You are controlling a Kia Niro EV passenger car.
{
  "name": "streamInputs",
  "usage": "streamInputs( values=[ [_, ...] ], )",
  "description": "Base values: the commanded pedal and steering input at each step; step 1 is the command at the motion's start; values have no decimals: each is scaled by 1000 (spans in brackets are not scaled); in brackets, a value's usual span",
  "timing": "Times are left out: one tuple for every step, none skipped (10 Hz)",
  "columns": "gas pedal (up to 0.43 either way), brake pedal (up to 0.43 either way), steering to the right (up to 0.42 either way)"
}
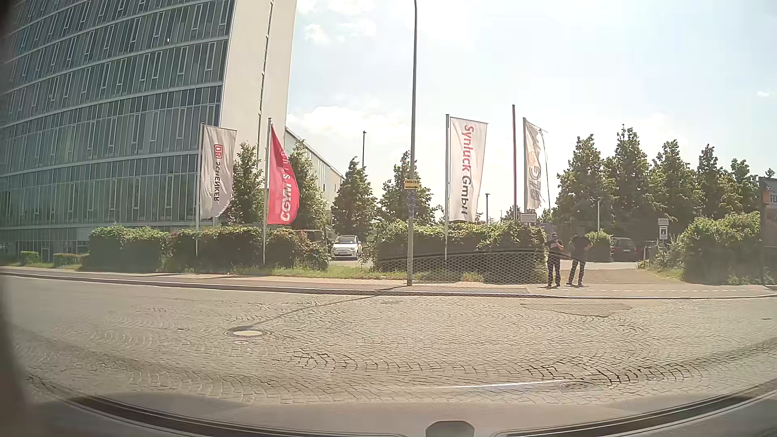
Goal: Follow the waypoints while adhering to traffic rules and regulations
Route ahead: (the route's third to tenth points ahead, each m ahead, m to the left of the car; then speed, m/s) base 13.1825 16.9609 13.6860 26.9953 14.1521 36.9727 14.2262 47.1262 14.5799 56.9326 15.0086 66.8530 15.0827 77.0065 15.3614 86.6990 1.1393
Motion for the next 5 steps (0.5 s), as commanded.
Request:
streamInputs(
  values=[
    [0, 24, -239],
    [118, 24, -259],
    [220, 24, -281],
    [248, 24, -305],
    [248, 24, -335]
  ],
)
